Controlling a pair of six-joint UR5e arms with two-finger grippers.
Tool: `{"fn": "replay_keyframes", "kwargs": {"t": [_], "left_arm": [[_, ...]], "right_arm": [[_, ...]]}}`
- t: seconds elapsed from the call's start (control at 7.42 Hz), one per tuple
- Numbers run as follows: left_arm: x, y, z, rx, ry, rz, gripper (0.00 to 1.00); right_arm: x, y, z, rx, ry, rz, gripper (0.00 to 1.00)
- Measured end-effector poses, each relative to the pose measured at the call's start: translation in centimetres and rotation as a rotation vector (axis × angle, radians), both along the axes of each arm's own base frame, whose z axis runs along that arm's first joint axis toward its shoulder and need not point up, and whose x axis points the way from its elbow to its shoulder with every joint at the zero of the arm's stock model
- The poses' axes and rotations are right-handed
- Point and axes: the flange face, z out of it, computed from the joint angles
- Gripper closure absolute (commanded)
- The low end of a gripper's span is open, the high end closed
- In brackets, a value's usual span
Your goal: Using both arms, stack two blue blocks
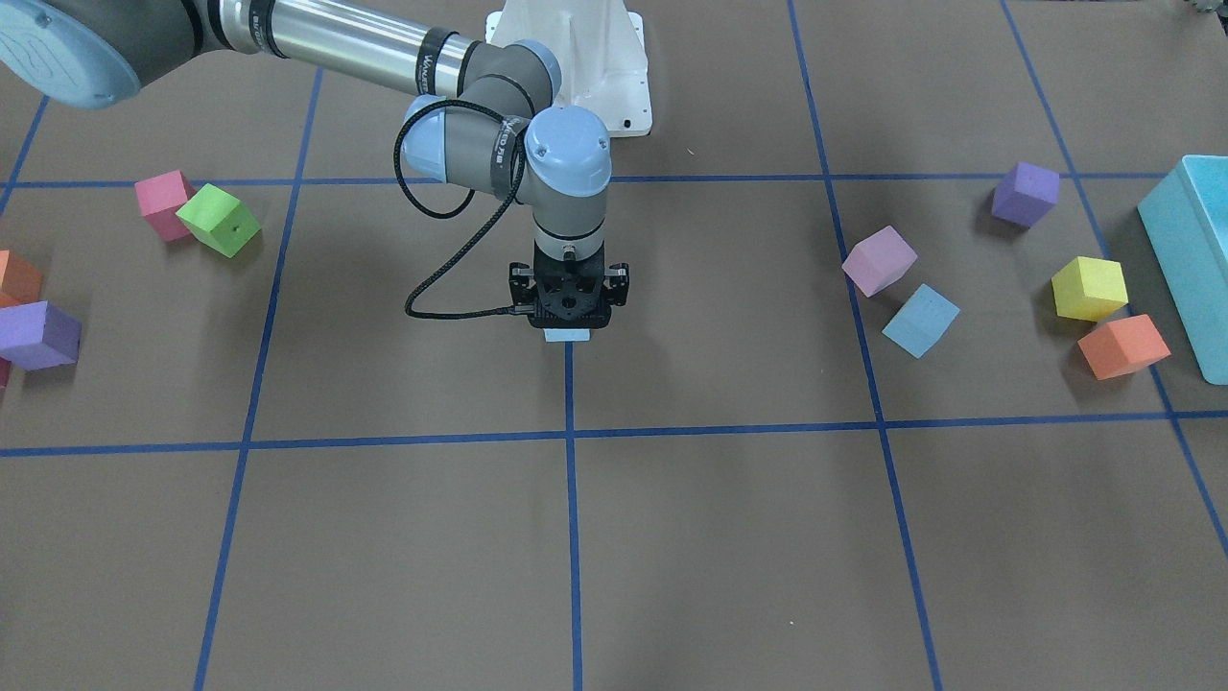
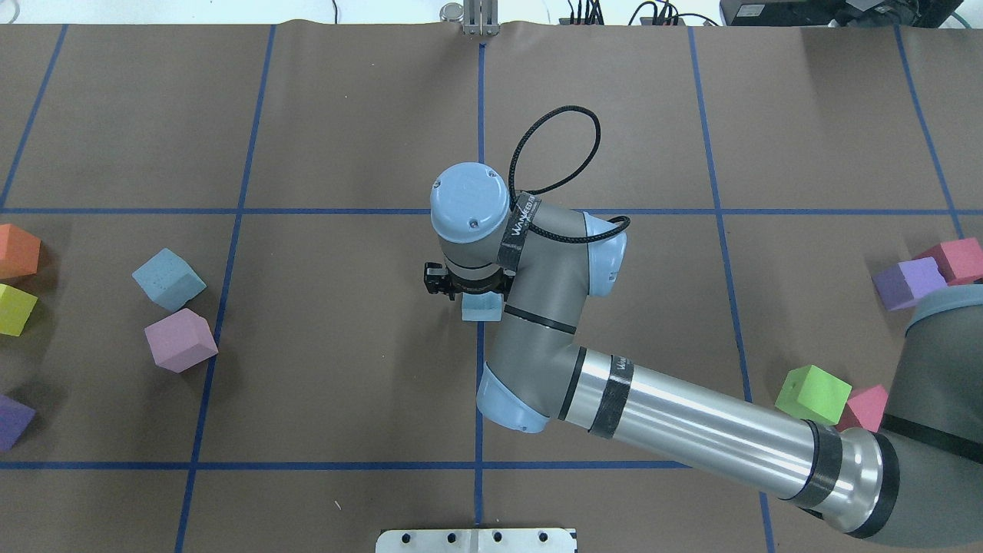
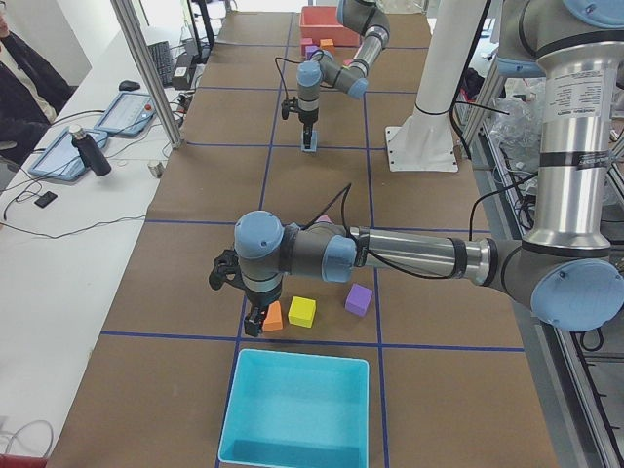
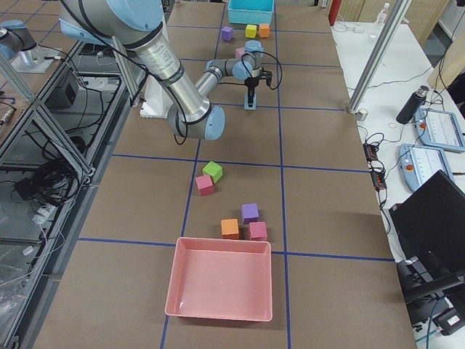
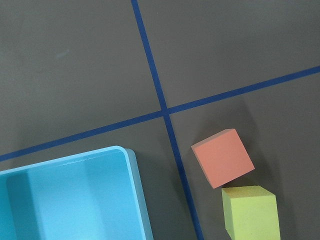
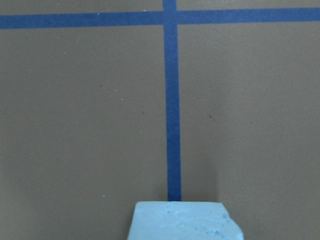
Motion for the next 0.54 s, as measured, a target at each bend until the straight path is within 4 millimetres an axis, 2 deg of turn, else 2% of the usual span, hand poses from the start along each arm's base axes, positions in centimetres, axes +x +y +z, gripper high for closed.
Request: {"fn": "replay_keyframes", "kwargs": {"t": [0.13, 0.27, 0.4, 0.54], "left_arm": [[0.0, 0.0, -0.1, 0.001, 0.000, 0.000, 0.02], [0.0, -0.1, -0.2, 0.004, 0.000, -0.001, 0.02], [0.0, -0.2, -0.5, 0.010, 0.000, -0.001, 0.02], [0.0, -0.7, -1.2, 0.026, 0.000, -0.001, 0.02]], "right_arm": [[0.6, -0.2, -0.9, 0.014, -0.027, 0.005, 0.00], [2.3, -1.0, -2.3, 0.029, -0.058, 0.020, 0.00], [5.0, -2.7, -3.7, 0.034, -0.084, 0.038, 0.00], [8.9, -4.7, -4.7, 0.030, -0.094, 0.046, 0.00]]}}
